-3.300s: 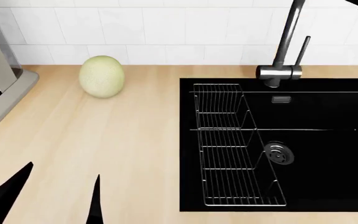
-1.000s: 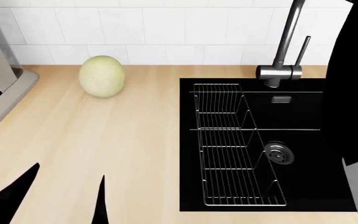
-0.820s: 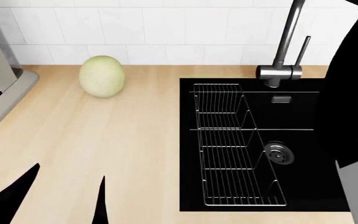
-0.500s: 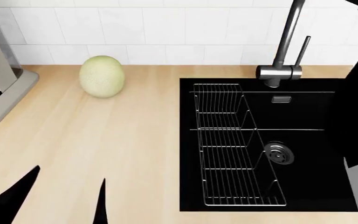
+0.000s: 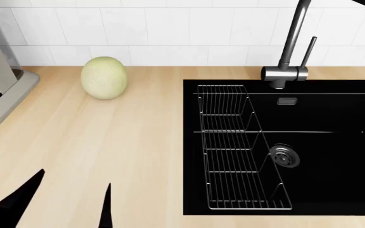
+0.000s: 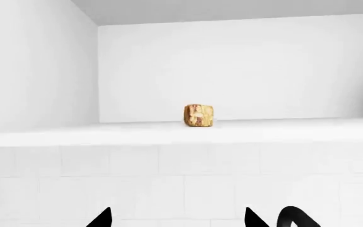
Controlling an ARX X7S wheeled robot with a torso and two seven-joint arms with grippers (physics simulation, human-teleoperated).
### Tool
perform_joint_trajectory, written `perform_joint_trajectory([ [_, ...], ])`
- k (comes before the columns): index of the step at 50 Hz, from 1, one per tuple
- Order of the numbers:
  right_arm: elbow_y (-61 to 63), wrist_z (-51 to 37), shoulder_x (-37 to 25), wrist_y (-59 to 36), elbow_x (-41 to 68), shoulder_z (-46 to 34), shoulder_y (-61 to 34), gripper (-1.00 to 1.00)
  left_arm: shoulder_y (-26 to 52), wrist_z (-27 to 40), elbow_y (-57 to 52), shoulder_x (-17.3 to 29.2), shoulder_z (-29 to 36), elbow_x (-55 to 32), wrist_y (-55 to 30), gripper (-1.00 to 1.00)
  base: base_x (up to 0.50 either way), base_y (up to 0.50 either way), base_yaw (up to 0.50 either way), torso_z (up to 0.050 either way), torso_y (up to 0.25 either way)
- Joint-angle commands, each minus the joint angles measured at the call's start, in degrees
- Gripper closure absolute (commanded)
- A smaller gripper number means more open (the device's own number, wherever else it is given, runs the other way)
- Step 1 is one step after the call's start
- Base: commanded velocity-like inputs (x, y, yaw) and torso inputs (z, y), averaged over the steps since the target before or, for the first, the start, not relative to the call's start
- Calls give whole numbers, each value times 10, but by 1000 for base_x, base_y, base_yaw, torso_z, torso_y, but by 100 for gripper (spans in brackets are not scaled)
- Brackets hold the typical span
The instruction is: Pick the jam and bar from the counter and place them in the cabinets closest to them.
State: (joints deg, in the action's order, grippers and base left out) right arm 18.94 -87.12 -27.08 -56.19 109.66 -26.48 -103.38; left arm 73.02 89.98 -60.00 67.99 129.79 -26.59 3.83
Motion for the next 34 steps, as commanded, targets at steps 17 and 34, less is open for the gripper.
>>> perform_joint_trajectory([
  [17, 227, -13, -155, 201, 69, -153, 179, -100, -39, 0, 0, -2, -25, 13, -7, -100, 0, 0, 0, 0, 0],
  [34, 301, 4, -166, 234, 1, -192, 310, -100, -49, 0, 0, -8, -39, 7, -15, -100, 0, 0, 0, 0, 0],
])
